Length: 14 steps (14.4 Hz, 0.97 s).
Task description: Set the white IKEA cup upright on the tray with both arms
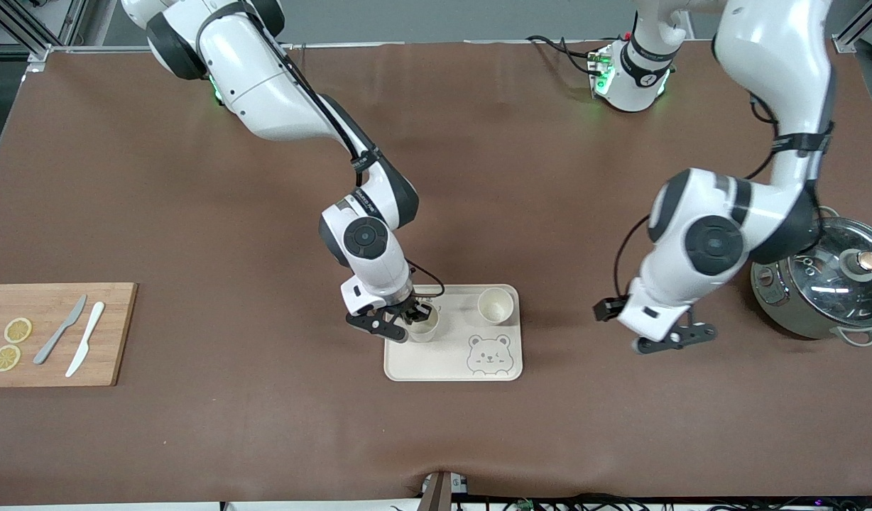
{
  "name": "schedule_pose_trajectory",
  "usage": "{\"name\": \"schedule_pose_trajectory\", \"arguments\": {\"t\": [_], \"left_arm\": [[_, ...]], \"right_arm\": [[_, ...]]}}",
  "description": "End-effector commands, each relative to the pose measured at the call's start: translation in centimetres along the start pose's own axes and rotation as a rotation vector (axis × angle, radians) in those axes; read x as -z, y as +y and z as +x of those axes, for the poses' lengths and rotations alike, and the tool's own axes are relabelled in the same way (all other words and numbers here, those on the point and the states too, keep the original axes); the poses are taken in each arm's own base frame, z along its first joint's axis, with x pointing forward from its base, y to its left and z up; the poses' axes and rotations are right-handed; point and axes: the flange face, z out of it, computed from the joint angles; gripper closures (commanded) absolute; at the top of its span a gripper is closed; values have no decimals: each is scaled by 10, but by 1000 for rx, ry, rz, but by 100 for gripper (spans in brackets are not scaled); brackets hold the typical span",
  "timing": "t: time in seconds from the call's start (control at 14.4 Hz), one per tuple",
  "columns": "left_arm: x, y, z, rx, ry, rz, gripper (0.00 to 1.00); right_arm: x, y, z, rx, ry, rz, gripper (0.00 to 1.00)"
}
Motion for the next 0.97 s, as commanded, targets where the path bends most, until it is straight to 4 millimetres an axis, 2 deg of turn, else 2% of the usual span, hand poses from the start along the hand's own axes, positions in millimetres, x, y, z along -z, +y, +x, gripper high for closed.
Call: {"name": "schedule_pose_trajectory", "arguments": {"t": [0.0,0.21,0.28,0.42,0.55,0.69,0.9], "left_arm": [[17,-68,14,-59,-14,-34,0],[33,-124,29,-45,-8,-81,0],[47,-126,34,-40,21,-88,0],[62,-122,33,-43,39,-93,0],[72,-115,23,-42,22,-97,0],[80,-97,11,-73,-13,-99,0],[102,-73,-1,-17,4,-106,0]], "right_arm": [[3,-6,2,-9,23,2,0],[21,-10,8,-2,34,14,0],[31,-11,9,1,37,20,0],[62,-15,8,3,14,-9,0],[115,-16,10,7,-1,-32,0],[179,-5,13,69,-48,-80,0],[281,41,25,159,-127,-170,0]]}}
